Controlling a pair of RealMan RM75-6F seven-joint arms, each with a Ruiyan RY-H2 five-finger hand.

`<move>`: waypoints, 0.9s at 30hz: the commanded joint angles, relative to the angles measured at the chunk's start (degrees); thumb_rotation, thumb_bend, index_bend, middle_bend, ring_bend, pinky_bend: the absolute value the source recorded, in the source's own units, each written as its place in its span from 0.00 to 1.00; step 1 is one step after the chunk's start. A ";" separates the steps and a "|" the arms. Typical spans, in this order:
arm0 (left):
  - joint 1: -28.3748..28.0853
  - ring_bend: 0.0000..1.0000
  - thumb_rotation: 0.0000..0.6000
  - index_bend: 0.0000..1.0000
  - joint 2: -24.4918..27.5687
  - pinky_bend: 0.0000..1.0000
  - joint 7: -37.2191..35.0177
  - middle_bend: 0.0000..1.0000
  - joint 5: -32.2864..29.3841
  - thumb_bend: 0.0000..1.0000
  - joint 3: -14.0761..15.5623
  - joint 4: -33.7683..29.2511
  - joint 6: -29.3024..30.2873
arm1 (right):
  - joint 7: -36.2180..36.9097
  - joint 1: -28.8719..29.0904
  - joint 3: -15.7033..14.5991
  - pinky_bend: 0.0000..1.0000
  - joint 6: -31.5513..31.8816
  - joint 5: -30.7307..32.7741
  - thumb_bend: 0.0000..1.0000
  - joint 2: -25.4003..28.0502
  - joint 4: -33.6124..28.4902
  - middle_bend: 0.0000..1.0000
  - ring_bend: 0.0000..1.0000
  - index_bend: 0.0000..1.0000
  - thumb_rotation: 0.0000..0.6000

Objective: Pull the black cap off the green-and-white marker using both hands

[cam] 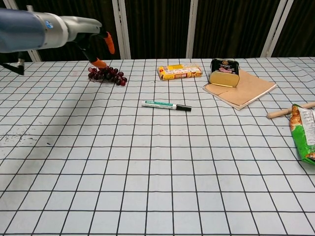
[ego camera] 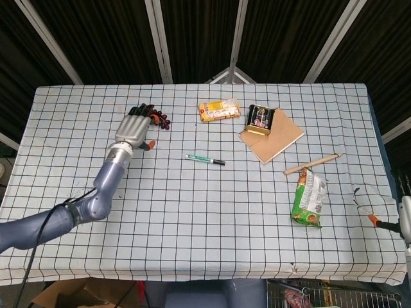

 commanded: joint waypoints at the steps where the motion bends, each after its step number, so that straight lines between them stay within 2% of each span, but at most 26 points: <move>1: -2.93 0.00 1.00 0.31 -3.21 0.00 -0.86 0.00 -1.93 0.45 -0.17 3.19 -1.94 | 0.09 0.13 0.15 0.00 -0.24 0.38 0.11 -0.04 0.24 0.00 0.00 0.02 1.00; 4: -5.00 0.00 1.00 0.31 -6.22 0.00 -2.10 0.00 -3.64 0.44 -0.45 5.51 -2.81 | 0.25 0.19 0.18 0.00 -0.55 0.68 0.11 -0.04 0.63 0.00 0.00 0.02 1.00; 8: -7.48 0.00 1.00 0.31 -8.87 0.00 -1.01 0.00 -6.39 0.44 0.94 7.62 -3.10 | 0.74 0.06 0.12 0.00 -0.55 0.83 0.11 -0.22 1.13 0.00 0.00 0.02 1.00; 12: -9.49 0.00 1.00 0.31 -12.15 0.00 0.70 0.00 -9.18 0.43 2.19 9.85 -0.79 | 1.36 -0.01 0.02 0.00 -0.48 0.62 0.11 -0.51 1.52 0.00 0.00 0.02 1.00; 18: -11.37 0.00 1.00 0.34 -17.14 0.00 2.58 0.00 -12.74 0.42 2.28 13.84 2.03 | 1.93 -0.29 -0.46 0.00 -0.46 0.38 0.11 -1.29 2.13 0.00 0.00 0.02 1.00; 27: -13.12 0.00 1.00 0.38 -22.75 0.00 3.57 0.00 -12.05 0.42 1.33 20.05 2.50 | 2.99 -1.20 -0.63 0.00 0.56 0.29 0.11 -1.45 2.43 0.00 0.00 0.02 1.00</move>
